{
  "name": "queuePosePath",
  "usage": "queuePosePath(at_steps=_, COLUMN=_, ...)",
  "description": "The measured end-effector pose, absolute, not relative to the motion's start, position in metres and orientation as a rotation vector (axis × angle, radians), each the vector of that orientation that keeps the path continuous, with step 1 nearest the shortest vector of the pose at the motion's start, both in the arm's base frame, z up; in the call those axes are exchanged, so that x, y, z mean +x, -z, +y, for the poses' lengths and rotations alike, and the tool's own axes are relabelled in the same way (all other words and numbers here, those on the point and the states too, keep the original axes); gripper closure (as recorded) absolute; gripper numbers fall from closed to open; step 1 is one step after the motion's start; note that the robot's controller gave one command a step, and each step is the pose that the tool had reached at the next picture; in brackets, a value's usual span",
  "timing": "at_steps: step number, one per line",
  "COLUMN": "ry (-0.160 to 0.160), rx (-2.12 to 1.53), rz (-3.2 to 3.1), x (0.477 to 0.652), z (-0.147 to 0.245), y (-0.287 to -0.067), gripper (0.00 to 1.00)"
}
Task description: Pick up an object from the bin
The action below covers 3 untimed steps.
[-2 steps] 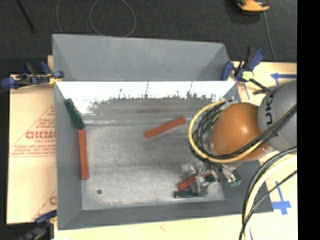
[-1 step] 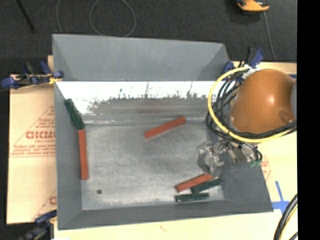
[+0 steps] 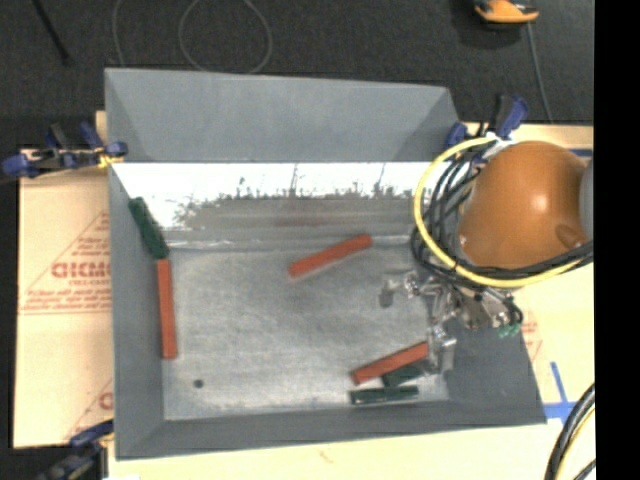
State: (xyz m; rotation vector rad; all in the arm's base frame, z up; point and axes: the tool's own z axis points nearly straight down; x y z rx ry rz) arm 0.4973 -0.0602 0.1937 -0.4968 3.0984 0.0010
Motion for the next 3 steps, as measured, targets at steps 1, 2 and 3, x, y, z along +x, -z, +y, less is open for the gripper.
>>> queuePosePath(at_steps=1, ry=-0.001, rx=-0.497, rz=3.102, x=0.489, z=-0.102, y=-0.067, gripper=0.00)
queuePosePath(at_steps=2, ry=0.004, rx=-0.497, rz=3.096, x=0.491, z=-0.102, y=-0.074, gripper=1.00)
queuePosePath(at_steps=3, ry=0.005, rx=-0.784, rz=3.033, x=0.493, z=-0.051, y=-0.206, gripper=1.00)
